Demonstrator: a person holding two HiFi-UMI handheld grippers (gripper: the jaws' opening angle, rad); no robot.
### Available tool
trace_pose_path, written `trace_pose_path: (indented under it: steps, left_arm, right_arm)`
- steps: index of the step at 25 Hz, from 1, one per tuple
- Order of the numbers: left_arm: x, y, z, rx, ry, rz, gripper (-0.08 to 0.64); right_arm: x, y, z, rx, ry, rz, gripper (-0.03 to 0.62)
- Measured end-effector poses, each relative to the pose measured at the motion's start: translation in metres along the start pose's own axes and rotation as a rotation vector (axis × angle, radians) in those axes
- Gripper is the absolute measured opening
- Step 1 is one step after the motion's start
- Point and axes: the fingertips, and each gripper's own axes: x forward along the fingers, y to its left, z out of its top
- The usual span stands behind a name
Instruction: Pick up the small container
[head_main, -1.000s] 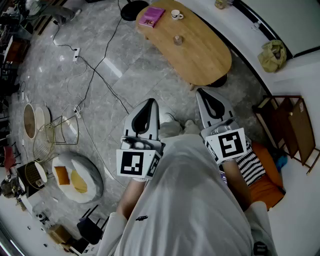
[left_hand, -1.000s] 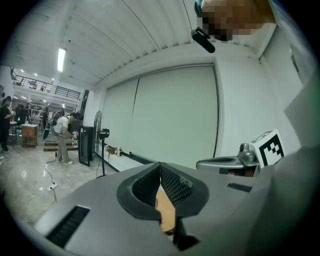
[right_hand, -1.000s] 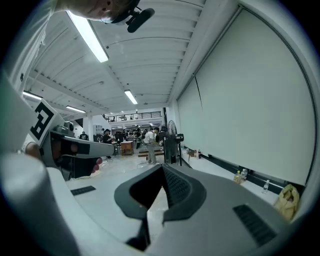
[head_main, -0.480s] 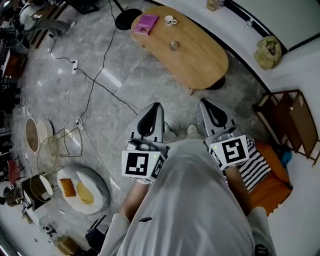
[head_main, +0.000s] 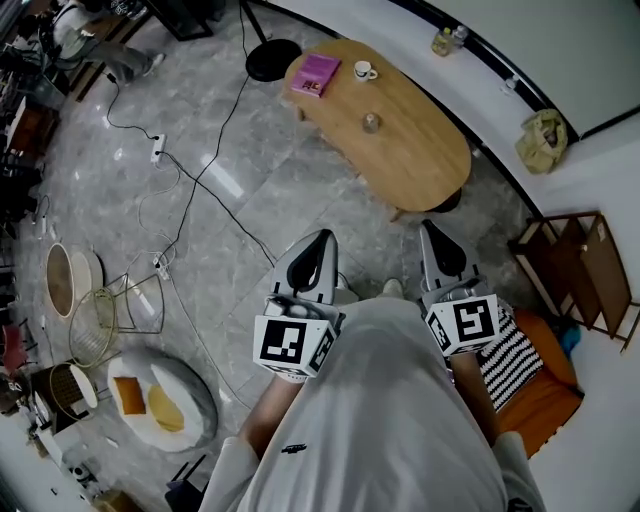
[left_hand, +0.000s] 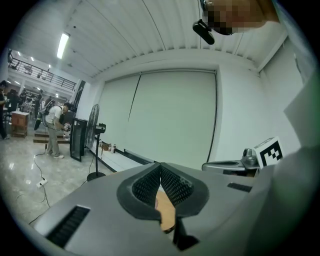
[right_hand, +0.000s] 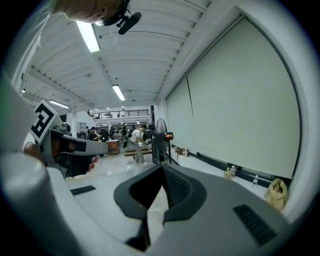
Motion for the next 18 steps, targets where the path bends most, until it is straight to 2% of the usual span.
trace_pose_path:
  steps: [8,18]
  left_arm:
    - [-0.016,0.066,0.001,-0.025,-0.004,0.001,0.020]
    - [0.004,0.094,0.006,-0.030,0.007,-0.037,0.020]
  right_arm:
    - [0.046,0.049,0.015,-0.061,-0.004,0.011,0.008]
    - [0.078,0.051,0.010,-0.020,0.022,-0.014,0.032]
